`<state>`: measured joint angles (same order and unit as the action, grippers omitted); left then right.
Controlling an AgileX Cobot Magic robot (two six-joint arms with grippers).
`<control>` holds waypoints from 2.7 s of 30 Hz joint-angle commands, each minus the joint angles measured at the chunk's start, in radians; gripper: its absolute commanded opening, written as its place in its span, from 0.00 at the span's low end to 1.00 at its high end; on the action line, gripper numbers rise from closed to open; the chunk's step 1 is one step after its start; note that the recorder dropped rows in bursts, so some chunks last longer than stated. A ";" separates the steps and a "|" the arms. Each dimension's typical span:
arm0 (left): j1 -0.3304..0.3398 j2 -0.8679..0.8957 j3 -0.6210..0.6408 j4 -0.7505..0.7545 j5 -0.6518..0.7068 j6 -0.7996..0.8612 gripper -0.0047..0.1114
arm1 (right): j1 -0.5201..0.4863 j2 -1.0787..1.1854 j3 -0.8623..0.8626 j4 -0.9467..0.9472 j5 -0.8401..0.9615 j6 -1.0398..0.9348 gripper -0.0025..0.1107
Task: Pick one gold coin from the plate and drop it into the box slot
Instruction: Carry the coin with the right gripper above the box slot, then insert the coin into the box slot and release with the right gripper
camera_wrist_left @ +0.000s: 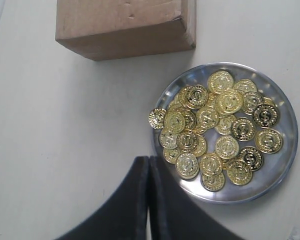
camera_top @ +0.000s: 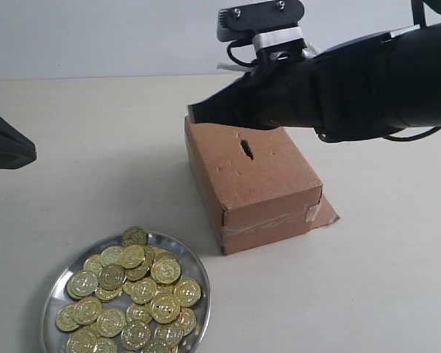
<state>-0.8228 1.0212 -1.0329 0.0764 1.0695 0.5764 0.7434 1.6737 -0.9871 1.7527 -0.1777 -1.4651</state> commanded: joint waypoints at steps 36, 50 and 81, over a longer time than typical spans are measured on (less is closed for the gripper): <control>-0.003 -0.009 -0.002 -0.008 -0.006 -0.010 0.04 | -0.185 0.156 -0.327 -1.602 0.865 1.518 0.02; -0.003 -0.009 -0.002 -0.008 -0.006 -0.010 0.04 | -0.185 0.156 -0.327 -1.607 0.863 1.521 0.02; -0.003 -0.009 -0.002 -0.008 -0.006 -0.010 0.04 | -0.185 0.156 -0.327 -1.632 0.863 1.523 0.02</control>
<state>-0.8228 1.0212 -1.0329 0.0764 1.0695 0.5764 0.5608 1.8315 -1.3099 0.1328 0.6949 0.0594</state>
